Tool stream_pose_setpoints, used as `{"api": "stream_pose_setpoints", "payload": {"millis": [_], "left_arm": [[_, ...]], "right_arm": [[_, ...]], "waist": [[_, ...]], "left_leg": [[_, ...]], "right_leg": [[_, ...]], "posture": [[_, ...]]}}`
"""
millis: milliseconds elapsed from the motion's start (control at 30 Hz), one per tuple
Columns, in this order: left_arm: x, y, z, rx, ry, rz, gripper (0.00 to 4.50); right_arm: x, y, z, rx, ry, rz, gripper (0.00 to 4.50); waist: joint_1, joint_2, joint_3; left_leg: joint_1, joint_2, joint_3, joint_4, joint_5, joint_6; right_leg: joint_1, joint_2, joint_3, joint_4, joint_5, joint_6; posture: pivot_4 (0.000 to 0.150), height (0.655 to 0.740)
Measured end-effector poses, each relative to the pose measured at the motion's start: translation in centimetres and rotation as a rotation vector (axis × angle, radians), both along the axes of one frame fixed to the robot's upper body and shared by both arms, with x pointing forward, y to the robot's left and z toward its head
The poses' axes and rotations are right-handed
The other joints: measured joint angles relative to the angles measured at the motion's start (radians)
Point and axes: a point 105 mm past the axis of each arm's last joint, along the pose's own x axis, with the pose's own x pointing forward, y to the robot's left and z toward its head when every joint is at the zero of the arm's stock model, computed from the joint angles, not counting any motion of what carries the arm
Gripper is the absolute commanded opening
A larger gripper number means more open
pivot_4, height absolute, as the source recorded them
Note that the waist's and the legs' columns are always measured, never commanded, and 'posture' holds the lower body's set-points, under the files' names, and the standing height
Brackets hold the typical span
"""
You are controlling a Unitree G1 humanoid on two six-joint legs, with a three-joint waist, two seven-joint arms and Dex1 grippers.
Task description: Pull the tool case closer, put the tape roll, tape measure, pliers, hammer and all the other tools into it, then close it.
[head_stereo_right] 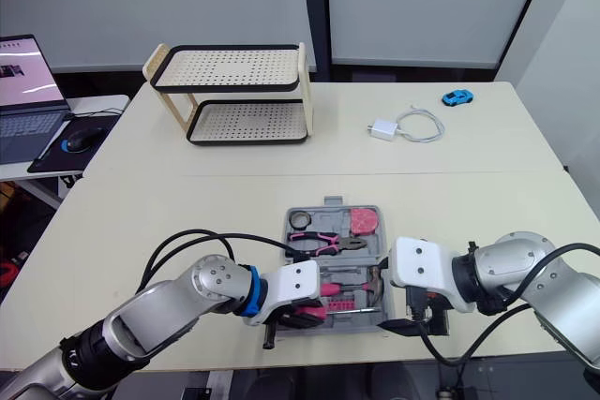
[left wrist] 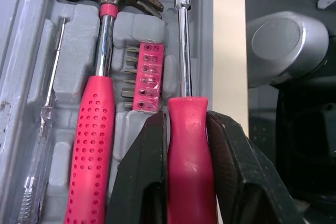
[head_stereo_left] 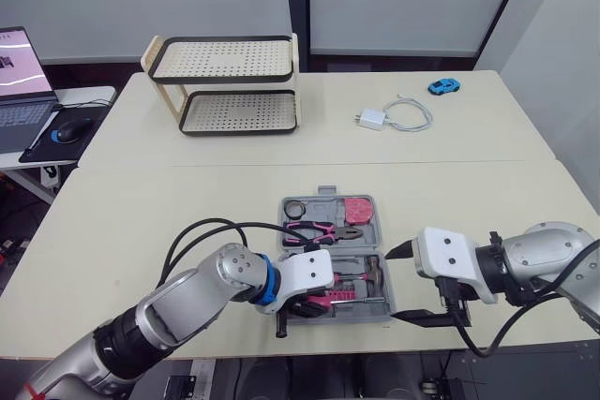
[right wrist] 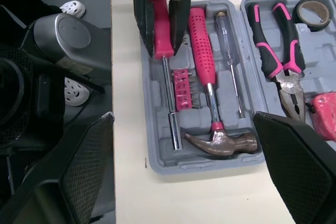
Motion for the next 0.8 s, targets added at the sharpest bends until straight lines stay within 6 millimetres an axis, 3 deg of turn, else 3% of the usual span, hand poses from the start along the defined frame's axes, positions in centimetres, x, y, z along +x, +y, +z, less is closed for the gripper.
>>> {"api": "stream_pose_setpoints", "payload": {"millis": [800], "left_arm": [[0.1,-1.3,-1.6,0.071,0.010,-0.026,0.73]], "right_arm": [[-0.3,-0.1,0.0,-0.011,0.006,-0.046,4.50]], "waist": [[0.001,-0.001,0.000]], "left_leg": [[0.000,0.000,0.000,0.000,0.000,0.000]], "right_leg": [[0.000,0.000,0.000,0.000,0.000,0.000]], "posture": [[0.150,0.7400]]}}
